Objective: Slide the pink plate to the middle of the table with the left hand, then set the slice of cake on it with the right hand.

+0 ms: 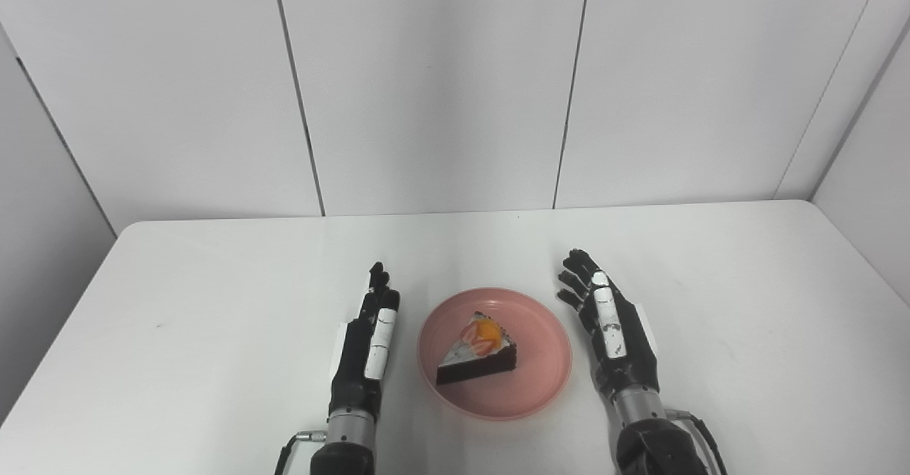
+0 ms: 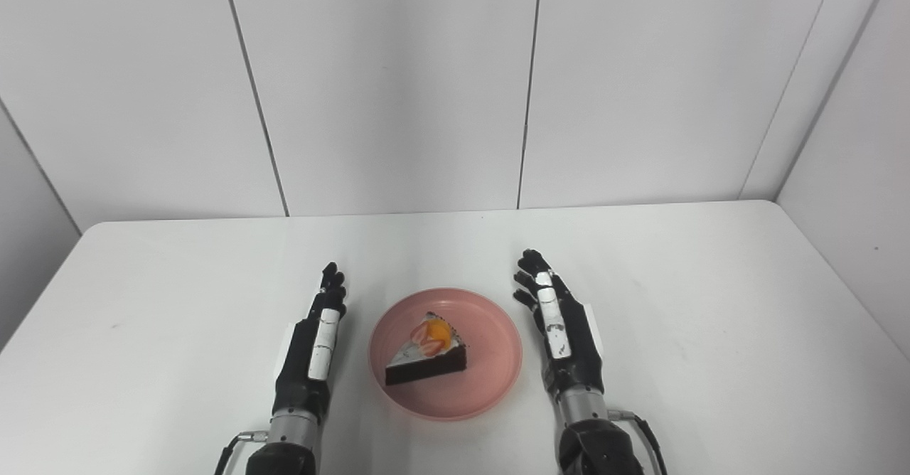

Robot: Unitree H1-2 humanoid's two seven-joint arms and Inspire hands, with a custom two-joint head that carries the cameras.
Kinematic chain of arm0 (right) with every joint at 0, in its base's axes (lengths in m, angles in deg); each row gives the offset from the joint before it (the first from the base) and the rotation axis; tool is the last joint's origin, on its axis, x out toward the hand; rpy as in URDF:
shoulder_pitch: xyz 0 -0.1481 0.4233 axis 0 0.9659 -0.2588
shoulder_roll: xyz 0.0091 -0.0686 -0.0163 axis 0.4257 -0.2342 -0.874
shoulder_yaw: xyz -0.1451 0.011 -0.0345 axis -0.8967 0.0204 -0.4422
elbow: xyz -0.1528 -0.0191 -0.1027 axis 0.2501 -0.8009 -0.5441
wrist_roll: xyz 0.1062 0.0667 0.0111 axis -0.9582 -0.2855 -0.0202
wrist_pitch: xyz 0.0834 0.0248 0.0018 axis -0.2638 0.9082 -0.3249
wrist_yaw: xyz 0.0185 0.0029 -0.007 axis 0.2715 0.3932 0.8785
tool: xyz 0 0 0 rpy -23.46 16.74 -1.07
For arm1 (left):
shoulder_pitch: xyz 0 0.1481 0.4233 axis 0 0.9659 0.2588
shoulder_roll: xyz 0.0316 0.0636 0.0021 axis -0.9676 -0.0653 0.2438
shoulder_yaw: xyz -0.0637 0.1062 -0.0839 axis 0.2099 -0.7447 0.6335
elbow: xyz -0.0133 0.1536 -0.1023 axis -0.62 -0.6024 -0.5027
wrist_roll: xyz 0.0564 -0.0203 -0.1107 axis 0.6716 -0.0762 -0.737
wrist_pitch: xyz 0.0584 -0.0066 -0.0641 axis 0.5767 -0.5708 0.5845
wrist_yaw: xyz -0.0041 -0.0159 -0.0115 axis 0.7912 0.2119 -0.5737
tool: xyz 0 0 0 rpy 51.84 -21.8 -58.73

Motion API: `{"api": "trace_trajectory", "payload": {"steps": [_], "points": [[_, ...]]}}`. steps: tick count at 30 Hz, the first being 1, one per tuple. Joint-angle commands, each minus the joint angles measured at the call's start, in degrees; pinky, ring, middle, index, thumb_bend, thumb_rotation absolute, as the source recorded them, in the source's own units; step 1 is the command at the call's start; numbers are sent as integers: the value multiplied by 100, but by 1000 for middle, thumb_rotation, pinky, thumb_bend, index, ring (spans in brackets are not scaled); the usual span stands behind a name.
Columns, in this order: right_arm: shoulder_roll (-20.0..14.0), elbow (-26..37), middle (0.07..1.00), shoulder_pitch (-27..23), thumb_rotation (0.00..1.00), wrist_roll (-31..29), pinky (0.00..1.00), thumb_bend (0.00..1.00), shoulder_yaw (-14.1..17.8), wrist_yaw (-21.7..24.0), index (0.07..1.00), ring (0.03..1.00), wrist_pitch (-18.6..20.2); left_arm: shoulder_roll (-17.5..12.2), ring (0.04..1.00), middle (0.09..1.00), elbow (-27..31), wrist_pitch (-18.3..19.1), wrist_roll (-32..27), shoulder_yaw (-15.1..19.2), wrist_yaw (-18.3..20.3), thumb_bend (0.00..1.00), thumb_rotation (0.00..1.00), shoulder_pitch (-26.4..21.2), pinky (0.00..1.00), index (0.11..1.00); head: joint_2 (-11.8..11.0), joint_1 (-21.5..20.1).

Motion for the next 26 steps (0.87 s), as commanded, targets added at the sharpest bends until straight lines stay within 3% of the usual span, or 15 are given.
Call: {"api": "trace_trajectory", "payload": {"steps": [1,6,18,26], "points": [[-1,-73,873,235,868,-56,867,841,23,97,828,875,222,1,1000,1000,90,-25,34,-7,-57,819,1000,-10,1000,1000,12,5],[-11,56,882,239,887,31,877,823,11,49,833,886,424,6,1000,1000,112,10,40,7,-81,831,1000,-12,1000,1000,19,6],[14,67,900,254,900,141,895,838,-17,34,854,899,371,-27,1000,1000,79,-5,-28,46,-42,855,1000,-55,1000,1000,11,-22],[21,104,898,300,904,248,900,828,-11,23,856,891,242,-44,1000,1000,98,-2,-84,31,5,819,1000,-44,1000,1000,19,-53]]}}
